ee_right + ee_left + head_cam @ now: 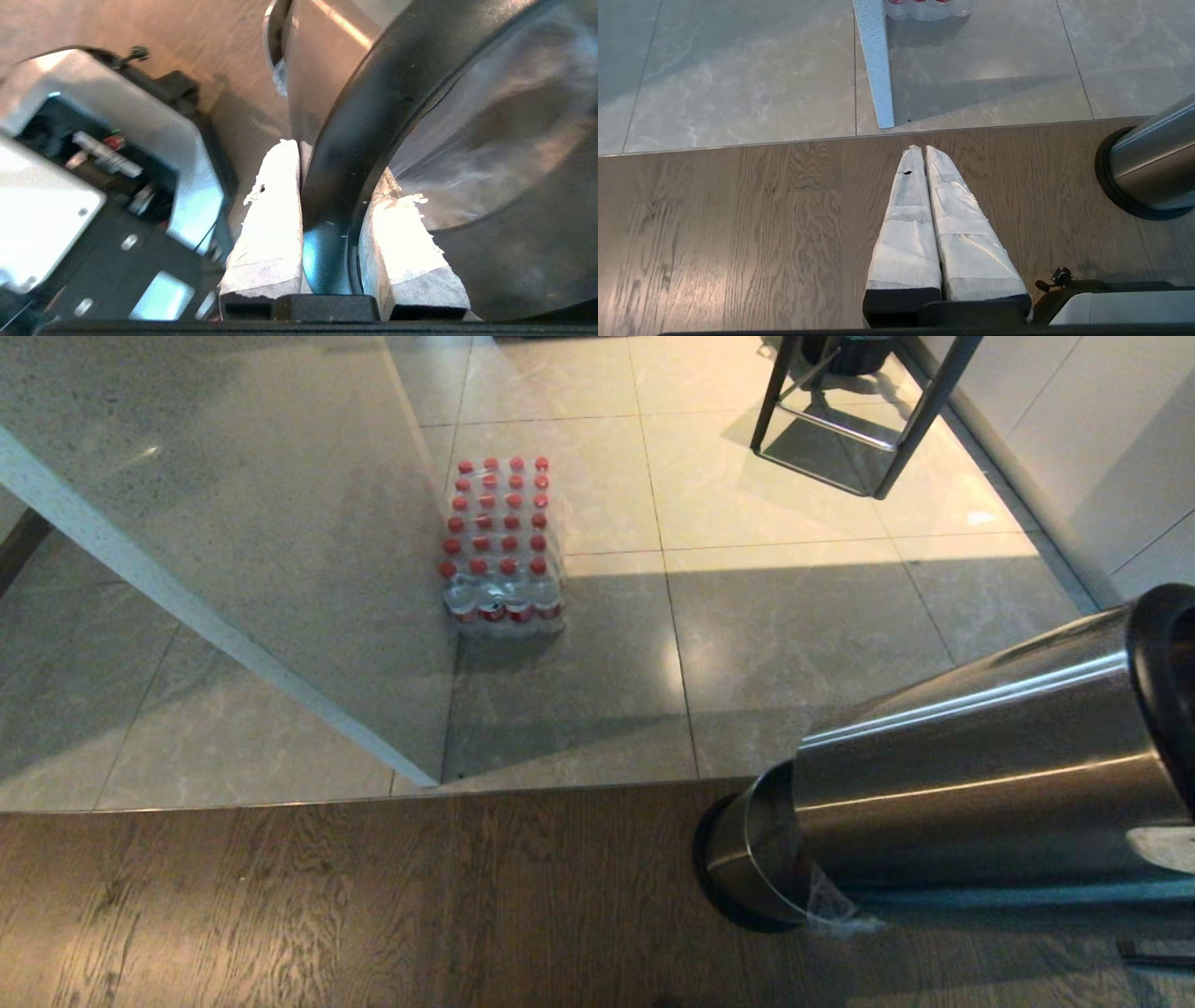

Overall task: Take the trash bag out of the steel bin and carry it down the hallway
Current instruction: Place the outer trash can on the ground

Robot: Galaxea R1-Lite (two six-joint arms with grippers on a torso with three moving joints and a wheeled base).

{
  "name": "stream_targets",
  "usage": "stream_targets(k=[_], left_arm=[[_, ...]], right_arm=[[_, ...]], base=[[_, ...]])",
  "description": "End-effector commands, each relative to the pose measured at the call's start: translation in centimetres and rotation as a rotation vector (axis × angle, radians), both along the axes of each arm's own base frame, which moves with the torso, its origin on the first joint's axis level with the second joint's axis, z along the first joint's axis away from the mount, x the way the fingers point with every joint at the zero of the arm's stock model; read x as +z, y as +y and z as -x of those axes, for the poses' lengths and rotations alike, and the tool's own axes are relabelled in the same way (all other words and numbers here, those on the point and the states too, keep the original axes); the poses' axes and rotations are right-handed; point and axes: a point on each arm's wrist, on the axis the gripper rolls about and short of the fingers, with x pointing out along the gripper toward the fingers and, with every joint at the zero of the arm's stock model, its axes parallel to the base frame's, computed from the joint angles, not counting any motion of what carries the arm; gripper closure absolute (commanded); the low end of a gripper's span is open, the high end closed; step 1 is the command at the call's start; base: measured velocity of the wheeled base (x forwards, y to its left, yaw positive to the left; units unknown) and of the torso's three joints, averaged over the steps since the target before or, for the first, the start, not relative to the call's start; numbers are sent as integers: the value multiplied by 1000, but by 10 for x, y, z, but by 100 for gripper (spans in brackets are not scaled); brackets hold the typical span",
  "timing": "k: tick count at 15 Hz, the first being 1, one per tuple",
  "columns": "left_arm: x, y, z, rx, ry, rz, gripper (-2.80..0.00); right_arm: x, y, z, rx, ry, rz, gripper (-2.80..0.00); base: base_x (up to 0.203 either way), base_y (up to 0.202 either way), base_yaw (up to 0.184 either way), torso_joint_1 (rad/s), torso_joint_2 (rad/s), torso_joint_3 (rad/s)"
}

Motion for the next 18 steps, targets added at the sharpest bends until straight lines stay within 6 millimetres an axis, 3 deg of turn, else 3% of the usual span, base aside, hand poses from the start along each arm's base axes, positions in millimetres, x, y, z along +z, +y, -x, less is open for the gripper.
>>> stream_targets(k=[1, 5, 9, 13, 18], left_arm=[[0, 0, 0, 0, 0, 0, 0], [0, 0, 0, 0, 0, 0, 0], [0, 0, 0, 0, 0, 0, 0], [0, 0, 0, 0, 0, 0, 0], [0, 0, 0, 0, 0, 0, 0]], right_arm=[[15, -13, 25, -17, -80, -34, 0], [29, -21, 30, -113, -146, -46, 0], [14, -23, 8, -426, -80, -39, 0], [-4, -27, -43, -641, 12, -47, 0], [-64, -48, -133, -918, 108, -143, 0]], base=[[0, 0, 0, 0, 0, 0], [0, 0, 0, 0, 0, 0], [0, 0, 0, 0, 0, 0], [0, 0, 0, 0, 0, 0], [0, 0, 0, 0, 0, 0]])
